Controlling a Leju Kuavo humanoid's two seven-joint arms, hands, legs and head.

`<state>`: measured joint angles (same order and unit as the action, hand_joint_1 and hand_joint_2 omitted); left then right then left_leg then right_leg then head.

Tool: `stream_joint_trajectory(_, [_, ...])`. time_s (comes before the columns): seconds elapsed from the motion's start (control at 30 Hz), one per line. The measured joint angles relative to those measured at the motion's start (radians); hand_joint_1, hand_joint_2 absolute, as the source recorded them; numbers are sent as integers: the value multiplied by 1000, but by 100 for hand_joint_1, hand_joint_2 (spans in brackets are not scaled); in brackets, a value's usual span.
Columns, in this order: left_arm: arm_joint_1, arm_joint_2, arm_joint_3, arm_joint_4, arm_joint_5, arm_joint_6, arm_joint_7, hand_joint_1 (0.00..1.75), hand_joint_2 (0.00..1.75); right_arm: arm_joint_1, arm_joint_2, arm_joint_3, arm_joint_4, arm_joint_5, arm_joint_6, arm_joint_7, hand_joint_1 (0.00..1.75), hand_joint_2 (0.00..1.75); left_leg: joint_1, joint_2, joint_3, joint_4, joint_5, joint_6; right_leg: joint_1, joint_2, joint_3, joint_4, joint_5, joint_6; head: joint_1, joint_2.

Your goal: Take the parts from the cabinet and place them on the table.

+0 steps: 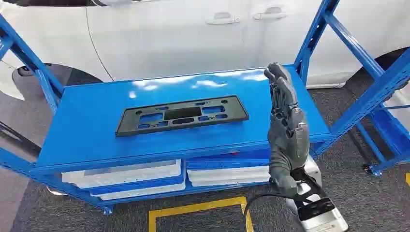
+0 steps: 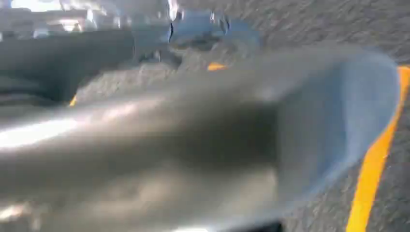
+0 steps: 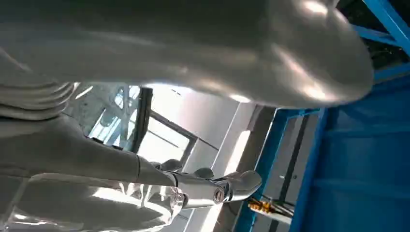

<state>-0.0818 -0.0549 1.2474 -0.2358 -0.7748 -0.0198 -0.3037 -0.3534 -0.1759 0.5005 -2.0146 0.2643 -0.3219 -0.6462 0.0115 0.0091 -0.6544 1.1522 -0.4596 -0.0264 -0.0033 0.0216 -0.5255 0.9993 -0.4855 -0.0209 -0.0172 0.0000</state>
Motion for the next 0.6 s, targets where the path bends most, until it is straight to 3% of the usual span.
stream_joint_trajectory(0.03, [1, 2, 0, 0, 0, 0, 0, 0, 0, 0, 0, -2, 2, -4, 5, 3, 0, 0, -1, -4, 31, -106, 60, 8, 0, 2, 12, -1, -13, 4, 0, 0])
stream_joint_trajectory(0.07, [-1, 2, 0, 0, 0, 0, 1, 0, 0, -1, 0, -3, 4, -7, 7, 6, 0, 0, -7, -13, 43, -114, 42, 15, 6, 4, 15, 2, -20, 12, 3, 0])
stream_joint_trajectory(0.1, [-3, 2, 0, 0, 0, 0, 2, 0, 0, 0, 0, -4, 5, -7, 8, 6, 0, 0, -8, -11, 51, -133, 30, 23, 3, 9, 10, 3, -20, 17, 1, 0])
stream_joint_trajectory(0.17, [-2, 3, 0, 0, 0, 0, 2, 0, 0, 3, 0, -8, 6, -8, 10, 7, 0, 0, -8, -11, 51, -139, 26, 34, 3, 9, 13, 6, -14, 29, 2, 0])
stream_joint_trajectory(0.23, [-2, 2, -1, 0, 0, 0, 1, 0, 0, 2, 0, -11, 7, -8, 11, 7, 0, 0, -2, -11, 77, -153, 23, 47, -1, 3, 16, 28, -29, 37, 2, 0])
stream_joint_trajectory(0.27, [-3, 2, -1, 0, 0, 0, 1, 0, 0, -1, 0, -13, 6, -8, 11, 7, 0, 0, -1, -11, 84, -155, 19, 53, 0, -4, -4, 69, -49, 41, 12, 0])
stream_joint_trajectory(0.3, [-4, 2, -1, 0, 0, 0, 2, 0, 0, -1, 0, -16, 7, -8, 12, 7, 0, 0, -1, -10, 90, -155, 13, 56, -3, -9, -57, 158, -88, 45, 15, 0])
stream_joint_trajectory(0.37, [-5, 2, -1, 0, 0, 0, 2, 0, 0, 4, 0, -16, 8, -9, 14, 7, 0, 0, -2, -10, 96, -155, 4, 57, -7, -10, -147, 293, -137, 53, 14, 0])
stream_joint_trajectory(0.4, [-3, 2, -1, 0, 0, 0, 2, 0, 0, 6, 0, -16, 9, -9, 14, 7, 0, 0, -2, -10, 103, -155, -2, 56, -8, -11, -183, 328, -132, 55, 14, 0])
stream_joint_trajectory(0.43, [-3, 2, -1, 0, 0, 0, 2, 0, 0, 6, 0, -16, 10, -9, 14, 7, 0, 0, -2, -10, 112, -155, -8, 54, -10, -11, -187, 305, -100, 57, 15, 0])
stream_joint_trajectory(0.47, [-2, 2, -1, 0, 0, 0, 2, 0, 0, 6, 0, -17, 10, -9, 14, 7, 0, 0, -2, -10, 123, -155, -16, 52, -10, -13, -168, 238, -45, 56, 15, 0])
stream_joint_trajectory(0.53, [-2, 1, -1, 0, 0, -1, 2, 0, 0, 5, 0, -19, 10, -12, 17, 7, 0, 0, -2, -10, 145, -155, -32, 45, -8, -23, -99, 48, 83, 41, 15, 0])
stream_joint_trajectory(0.57, [-4, 0, -1, 0, 0, -1, 2, 0, 0, 6, 0, -20, 11, -20, 20, 6, 0, 0, -3, -9, 152, -155, -37, 38, 0, -32, -94, 26, 59, 36, 11, 0])
stream_joint_trajectory(0.6, [-7, 0, -1, 0, 0, -1, 2, 0, 0, 5, 0, -20, 10, -29, 25, 4, 0, 0, -4, -9, 145, -155, -40, 31, 6, -32, -95, 10, 53, 29, 13, 0])
